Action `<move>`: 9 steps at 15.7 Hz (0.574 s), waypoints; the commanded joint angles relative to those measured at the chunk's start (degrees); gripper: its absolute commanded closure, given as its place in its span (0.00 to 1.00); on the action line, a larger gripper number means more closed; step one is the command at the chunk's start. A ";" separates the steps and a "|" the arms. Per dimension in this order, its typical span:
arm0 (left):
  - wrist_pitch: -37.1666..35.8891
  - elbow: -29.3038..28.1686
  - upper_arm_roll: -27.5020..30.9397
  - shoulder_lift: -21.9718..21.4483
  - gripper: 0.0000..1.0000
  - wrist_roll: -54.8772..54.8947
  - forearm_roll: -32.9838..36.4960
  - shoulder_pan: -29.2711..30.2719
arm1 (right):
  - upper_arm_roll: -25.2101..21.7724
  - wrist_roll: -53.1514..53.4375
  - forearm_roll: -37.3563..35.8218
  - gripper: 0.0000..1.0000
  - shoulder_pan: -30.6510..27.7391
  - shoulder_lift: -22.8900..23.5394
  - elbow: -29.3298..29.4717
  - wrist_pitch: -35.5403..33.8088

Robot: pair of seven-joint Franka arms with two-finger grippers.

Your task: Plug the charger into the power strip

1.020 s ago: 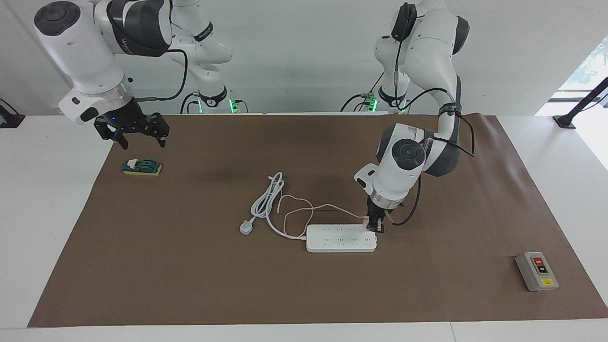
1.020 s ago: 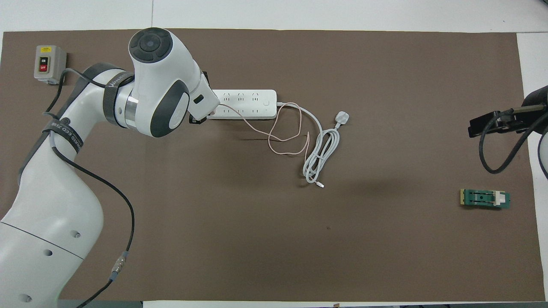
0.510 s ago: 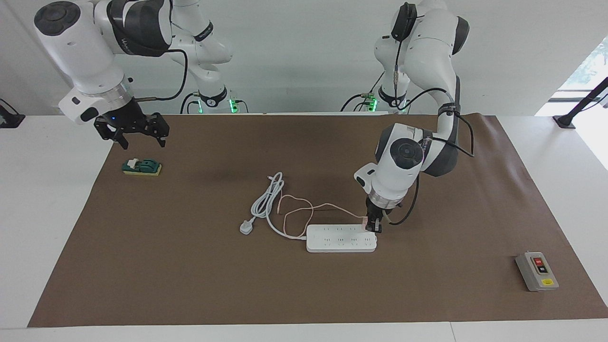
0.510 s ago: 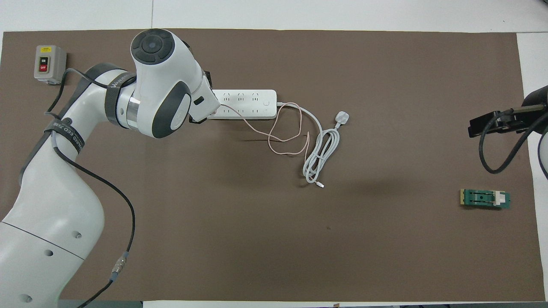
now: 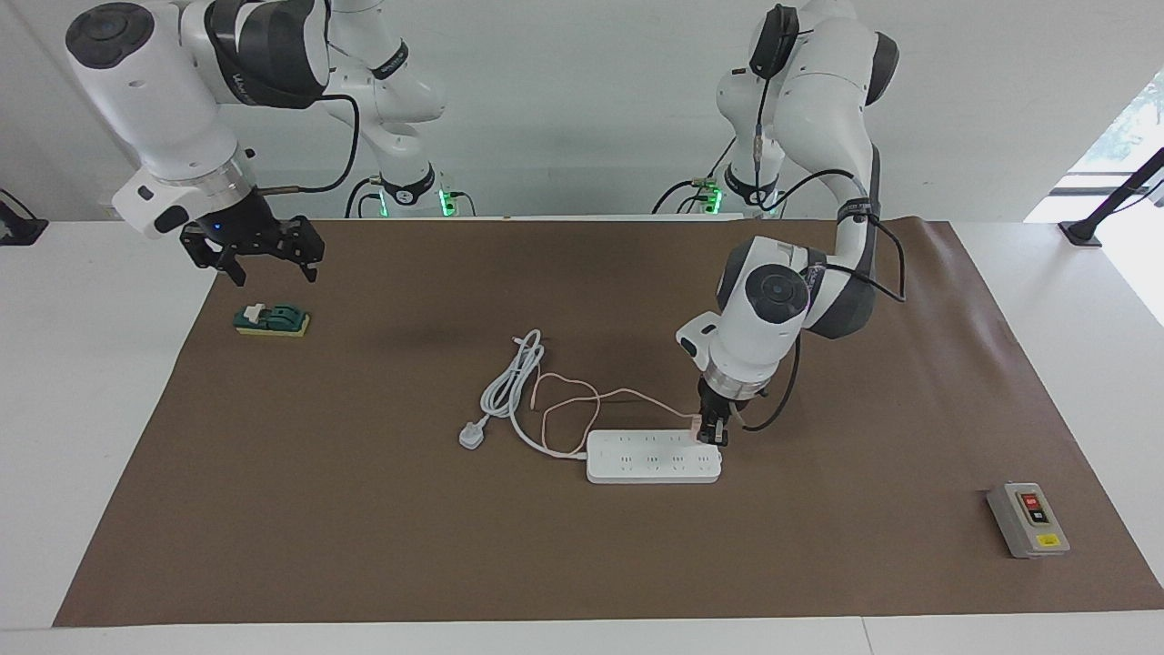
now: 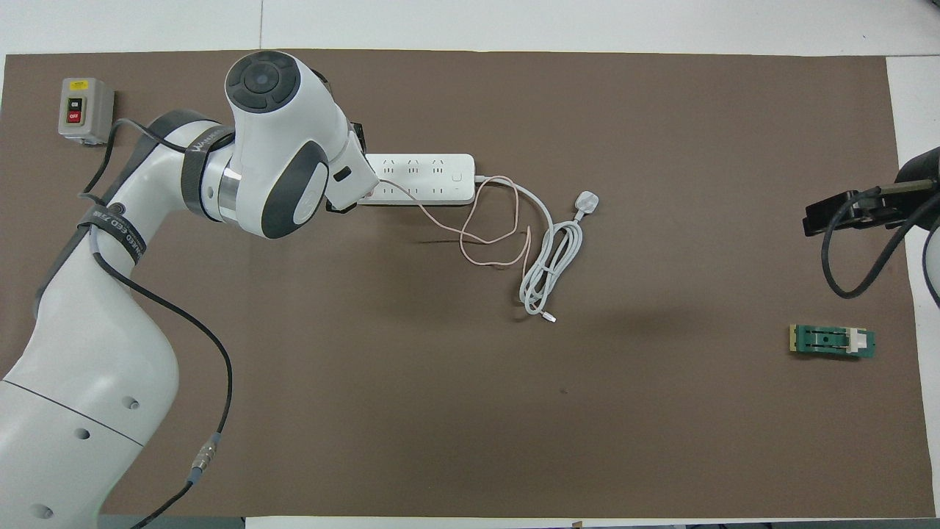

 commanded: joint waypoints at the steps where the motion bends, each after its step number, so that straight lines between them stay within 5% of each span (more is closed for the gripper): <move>1: 2.69 -2.79 -2.98 0.68 1.00 0.61 0.03 3.10 | 0.66 -0.09 -0.81 0.00 -0.68 -0.79 -0.42 -0.63; 4: 0.85 -2.18 -9.49 2.52 1.00 0.08 0.03 8.12 | 0.66 -0.09 -0.81 0.00 -0.68 -0.79 -0.42 -0.63; 9: -6.46 3.45 -9.77 6.13 1.00 -1.67 0.03 7.51 | 0.66 -0.09 -0.81 0.00 -0.68 -0.79 -0.42 -0.63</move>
